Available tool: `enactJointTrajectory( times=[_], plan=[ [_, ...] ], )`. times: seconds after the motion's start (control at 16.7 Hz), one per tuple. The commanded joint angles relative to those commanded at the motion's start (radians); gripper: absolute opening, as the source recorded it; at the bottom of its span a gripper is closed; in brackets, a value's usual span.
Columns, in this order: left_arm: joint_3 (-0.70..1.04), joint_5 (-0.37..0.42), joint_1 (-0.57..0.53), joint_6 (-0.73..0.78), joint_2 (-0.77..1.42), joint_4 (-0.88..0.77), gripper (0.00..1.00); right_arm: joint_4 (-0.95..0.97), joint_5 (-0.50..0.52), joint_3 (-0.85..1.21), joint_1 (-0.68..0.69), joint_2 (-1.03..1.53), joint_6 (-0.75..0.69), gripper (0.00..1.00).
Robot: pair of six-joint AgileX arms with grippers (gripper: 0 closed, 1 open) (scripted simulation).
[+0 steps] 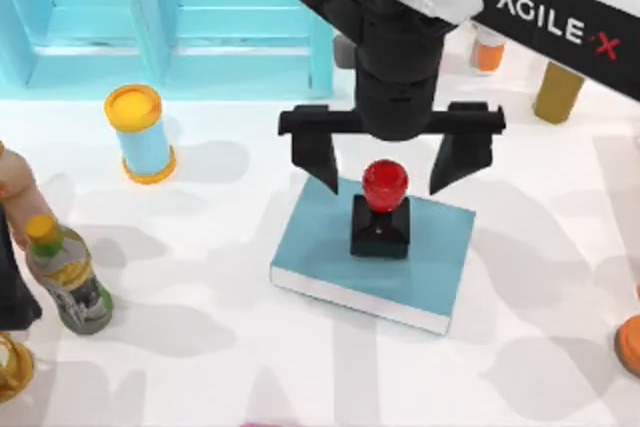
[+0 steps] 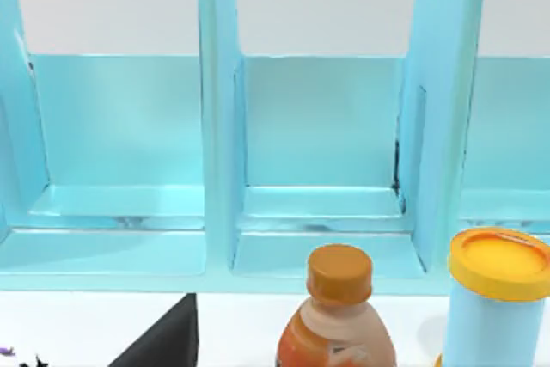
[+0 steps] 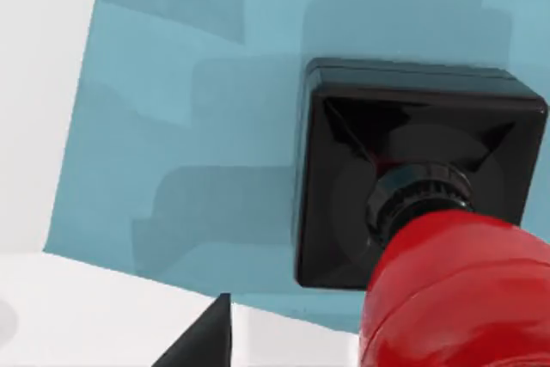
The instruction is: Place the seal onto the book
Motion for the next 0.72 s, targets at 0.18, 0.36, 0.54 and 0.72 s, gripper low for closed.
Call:
enactJointTrajectory(
  times=[0.18,0.36,0.54,0.72],
  plan=[
    [0.000,0.000,0.000,0.000,0.000,0.000,1.00,0.000,0.000,0.000,0.000,0.000,0.000,1.00],
    [0.000,0.000,0.000,0.000,0.000,0.000,1.00,0.000,0.000,0.000,-0.001,0.000,0.000,1.00],
    [0.000,0.000,0.000,0.000,0.000,0.000,1.00,-0.039,0.001,0.042,0.001,0.009,-0.002,1.00],
    [0.000,0.000,0.000,0.000,0.000,0.000,1.00,-0.114,0.000,0.136,-0.001,0.020,-0.001,1.00]
  ],
)
